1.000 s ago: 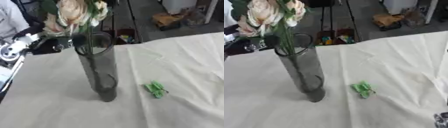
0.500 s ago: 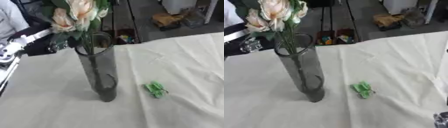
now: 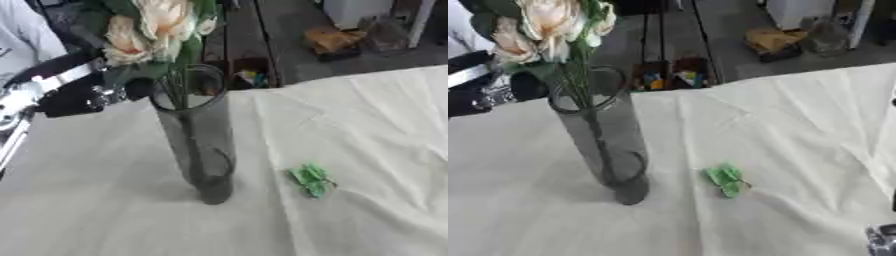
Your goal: Arrange flowers into the vase.
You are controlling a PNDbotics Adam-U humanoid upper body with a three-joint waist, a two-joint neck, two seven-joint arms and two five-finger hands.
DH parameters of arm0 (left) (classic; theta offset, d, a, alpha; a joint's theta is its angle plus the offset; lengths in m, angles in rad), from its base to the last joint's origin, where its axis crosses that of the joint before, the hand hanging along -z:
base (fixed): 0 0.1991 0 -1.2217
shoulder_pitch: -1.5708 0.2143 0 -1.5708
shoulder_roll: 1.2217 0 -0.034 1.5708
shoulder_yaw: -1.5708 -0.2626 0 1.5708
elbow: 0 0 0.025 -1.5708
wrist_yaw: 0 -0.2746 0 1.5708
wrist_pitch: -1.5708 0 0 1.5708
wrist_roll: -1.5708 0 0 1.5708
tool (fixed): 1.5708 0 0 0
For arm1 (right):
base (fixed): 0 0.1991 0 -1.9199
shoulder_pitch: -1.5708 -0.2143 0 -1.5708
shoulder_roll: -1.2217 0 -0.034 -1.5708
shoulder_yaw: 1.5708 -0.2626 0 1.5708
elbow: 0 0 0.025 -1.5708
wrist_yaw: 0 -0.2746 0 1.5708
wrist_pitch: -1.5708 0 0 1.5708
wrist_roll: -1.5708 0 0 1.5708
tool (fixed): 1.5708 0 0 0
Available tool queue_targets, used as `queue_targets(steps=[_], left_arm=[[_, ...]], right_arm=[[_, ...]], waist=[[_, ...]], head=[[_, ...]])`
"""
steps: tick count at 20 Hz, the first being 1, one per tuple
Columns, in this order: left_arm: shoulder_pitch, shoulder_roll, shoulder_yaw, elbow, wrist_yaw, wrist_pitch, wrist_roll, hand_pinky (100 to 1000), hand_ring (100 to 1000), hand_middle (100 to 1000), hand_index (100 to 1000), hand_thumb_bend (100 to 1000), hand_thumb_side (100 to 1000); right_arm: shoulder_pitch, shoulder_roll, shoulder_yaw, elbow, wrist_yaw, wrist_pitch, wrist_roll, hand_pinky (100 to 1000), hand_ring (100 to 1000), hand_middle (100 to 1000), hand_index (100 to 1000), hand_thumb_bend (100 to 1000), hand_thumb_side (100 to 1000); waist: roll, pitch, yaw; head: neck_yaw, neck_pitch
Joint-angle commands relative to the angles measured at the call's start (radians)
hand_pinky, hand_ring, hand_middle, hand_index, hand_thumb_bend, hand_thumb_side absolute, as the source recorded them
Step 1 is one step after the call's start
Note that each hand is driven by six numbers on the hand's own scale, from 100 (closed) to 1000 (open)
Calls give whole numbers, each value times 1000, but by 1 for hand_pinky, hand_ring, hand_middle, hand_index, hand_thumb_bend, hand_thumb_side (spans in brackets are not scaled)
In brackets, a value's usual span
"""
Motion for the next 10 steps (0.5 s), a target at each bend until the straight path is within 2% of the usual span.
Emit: queue_targets(steps=[1, 10], left_arm=[[-2, 49, 23, -19, -1, -4, 0, 1000, 1000, 1000, 1000, 695, 1000], [41, 78, 40, -35, 4, -4, 5, 1000, 1000, 1000, 1000, 693, 1000]], right_arm=[[-8, -18, -4, -16, -3, 0, -1, 675, 675, 460, 693, 100, 945], [-9, -17, -7, -16, -3, -1, -5, 673, 673, 462, 693, 100, 944]], waist=[[-6, -18, 3], [-9, -23, 7]], head=[[-2, -11], [-3, -12]])
